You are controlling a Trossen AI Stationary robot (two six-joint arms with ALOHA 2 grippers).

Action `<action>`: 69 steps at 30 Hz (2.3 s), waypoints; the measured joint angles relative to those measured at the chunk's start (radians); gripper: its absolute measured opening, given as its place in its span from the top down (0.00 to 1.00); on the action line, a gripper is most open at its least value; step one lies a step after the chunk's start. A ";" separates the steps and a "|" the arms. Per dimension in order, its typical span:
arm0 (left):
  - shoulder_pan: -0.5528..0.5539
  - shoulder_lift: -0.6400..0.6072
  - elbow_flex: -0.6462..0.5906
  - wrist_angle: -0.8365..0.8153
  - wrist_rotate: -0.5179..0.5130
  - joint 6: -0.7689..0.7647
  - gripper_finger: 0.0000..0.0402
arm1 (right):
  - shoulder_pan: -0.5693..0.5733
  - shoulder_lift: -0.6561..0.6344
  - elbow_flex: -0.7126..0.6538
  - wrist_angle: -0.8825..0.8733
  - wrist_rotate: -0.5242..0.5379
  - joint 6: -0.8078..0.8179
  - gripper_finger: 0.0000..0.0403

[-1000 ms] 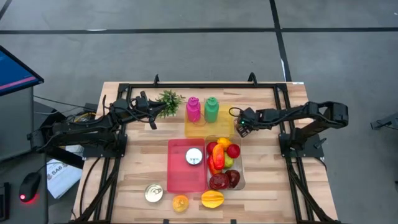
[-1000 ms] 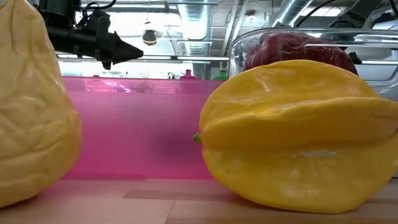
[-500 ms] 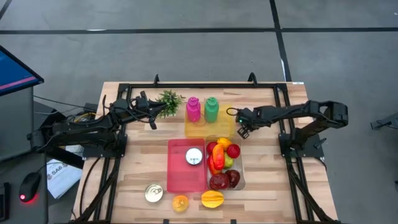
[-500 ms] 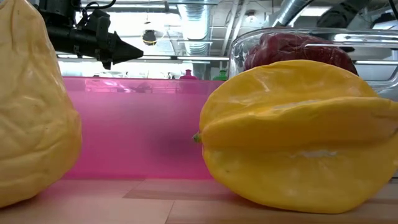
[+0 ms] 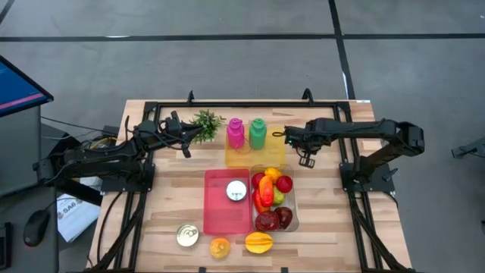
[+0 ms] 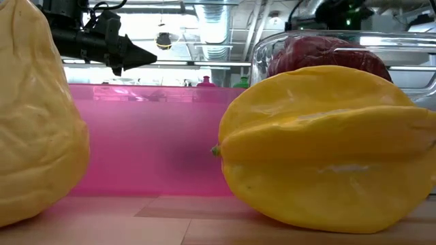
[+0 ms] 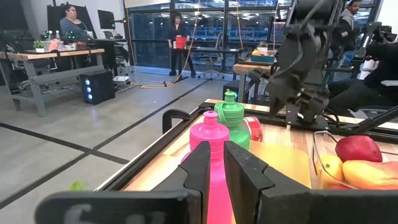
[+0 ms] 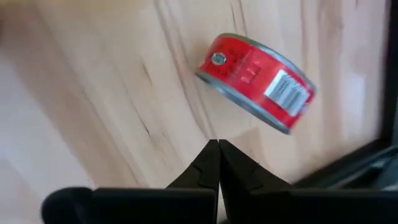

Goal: Pick & Place Food Item
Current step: Put the red tuna can into the red bin

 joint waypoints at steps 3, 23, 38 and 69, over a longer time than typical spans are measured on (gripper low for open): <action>0.000 0.000 0.000 0.000 0.000 0.000 0.91 | 0.000 0.000 0.071 -0.100 0.003 -0.152 1.00; 0.000 0.000 0.000 -0.001 0.000 0.000 0.91 | -0.009 0.126 0.213 -0.069 0.090 -0.660 0.55; 0.000 0.000 0.000 -0.001 0.000 0.000 0.91 | -0.083 0.328 0.214 -0.027 0.028 -0.673 0.21; 0.000 0.000 0.000 -0.001 0.000 0.000 0.91 | -0.129 0.500 0.213 -0.082 -0.077 -0.596 0.73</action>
